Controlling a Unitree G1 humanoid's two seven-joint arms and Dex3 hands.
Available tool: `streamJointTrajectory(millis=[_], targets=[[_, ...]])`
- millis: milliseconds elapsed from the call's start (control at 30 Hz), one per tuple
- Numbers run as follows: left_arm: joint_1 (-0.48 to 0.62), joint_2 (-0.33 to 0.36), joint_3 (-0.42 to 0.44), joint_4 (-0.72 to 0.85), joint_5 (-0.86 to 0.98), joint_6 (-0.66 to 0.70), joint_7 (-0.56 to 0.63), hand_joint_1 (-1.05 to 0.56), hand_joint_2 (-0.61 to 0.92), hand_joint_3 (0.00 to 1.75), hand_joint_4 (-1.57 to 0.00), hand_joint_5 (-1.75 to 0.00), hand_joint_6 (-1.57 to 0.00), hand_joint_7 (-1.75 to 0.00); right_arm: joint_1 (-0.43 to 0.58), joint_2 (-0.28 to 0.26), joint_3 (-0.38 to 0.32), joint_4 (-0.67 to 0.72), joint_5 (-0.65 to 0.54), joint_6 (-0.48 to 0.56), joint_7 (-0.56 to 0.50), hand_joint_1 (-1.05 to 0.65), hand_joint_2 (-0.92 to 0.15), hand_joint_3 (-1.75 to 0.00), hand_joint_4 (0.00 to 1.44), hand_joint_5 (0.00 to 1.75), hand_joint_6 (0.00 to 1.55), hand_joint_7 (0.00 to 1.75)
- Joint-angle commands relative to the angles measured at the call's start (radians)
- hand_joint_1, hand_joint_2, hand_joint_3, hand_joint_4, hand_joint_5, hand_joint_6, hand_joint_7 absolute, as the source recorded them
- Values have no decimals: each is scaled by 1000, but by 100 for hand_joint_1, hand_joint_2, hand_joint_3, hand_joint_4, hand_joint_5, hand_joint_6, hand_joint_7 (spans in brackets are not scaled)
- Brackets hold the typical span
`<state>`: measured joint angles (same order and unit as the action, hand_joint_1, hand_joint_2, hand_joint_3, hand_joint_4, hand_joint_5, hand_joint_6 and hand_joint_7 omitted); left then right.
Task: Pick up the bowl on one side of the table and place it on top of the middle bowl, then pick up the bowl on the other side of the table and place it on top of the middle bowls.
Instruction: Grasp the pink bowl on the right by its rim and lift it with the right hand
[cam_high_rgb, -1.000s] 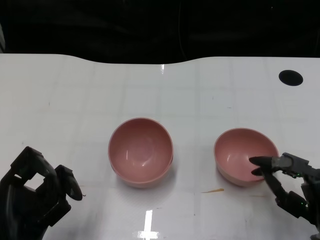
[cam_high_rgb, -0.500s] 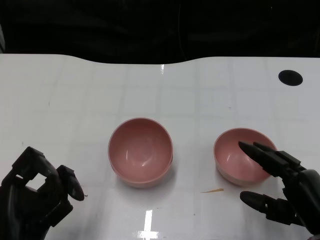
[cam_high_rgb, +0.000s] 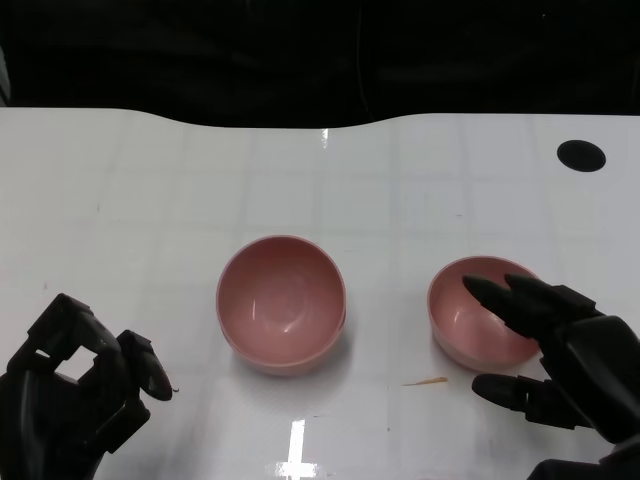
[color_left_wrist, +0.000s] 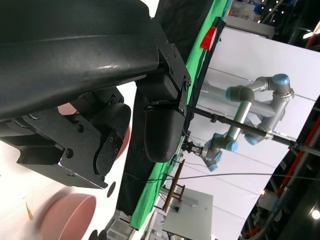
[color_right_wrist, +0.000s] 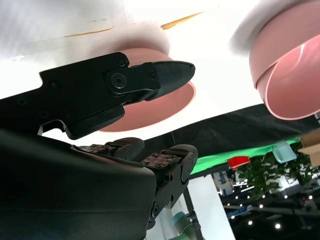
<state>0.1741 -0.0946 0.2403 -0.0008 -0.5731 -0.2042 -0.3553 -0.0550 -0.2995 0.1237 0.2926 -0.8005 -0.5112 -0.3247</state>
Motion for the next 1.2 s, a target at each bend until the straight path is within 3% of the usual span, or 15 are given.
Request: streamJointTrajectory(millis=[33, 433, 767, 1067, 1200], targets=[[4, 6, 10, -9, 2, -1, 7, 8, 61, 150, -98, -175, -76, -175, -40, -42, 30, 11, -1, 30, 19, -81, -92, -21, 44, 5, 41, 3], [5, -3, 15, -16, 3, 5, 15, 9, 63, 149, -97, -175, -75, -175, -147, -71, 119, 131, 19, 67, 8, -71, -92, -14, 61, 6, 60, 5], [5, -9, 17, -14, 23, -3, 27, 7, 63, 147, -98, -175, -76, -175, -247, -52, 204, 373, 5, 10, -140, -53, -92, -8, 70, 5, 72, 5], [5, -6, 18, -13, 21, -4, 20, 8, 63, 148, -99, -175, -76, -175, -275, -51, 240, 430, 16, 6, -172, -50, -92, -8, 72, 4, 75, 4], [6, -6, 19, -14, 26, -6, 23, 8, 62, 149, -98, -175, -75, -175, -299, -37, 245, 493, 31, -45, -216, -28, -92, -17, 106, 15, 101, 11]])
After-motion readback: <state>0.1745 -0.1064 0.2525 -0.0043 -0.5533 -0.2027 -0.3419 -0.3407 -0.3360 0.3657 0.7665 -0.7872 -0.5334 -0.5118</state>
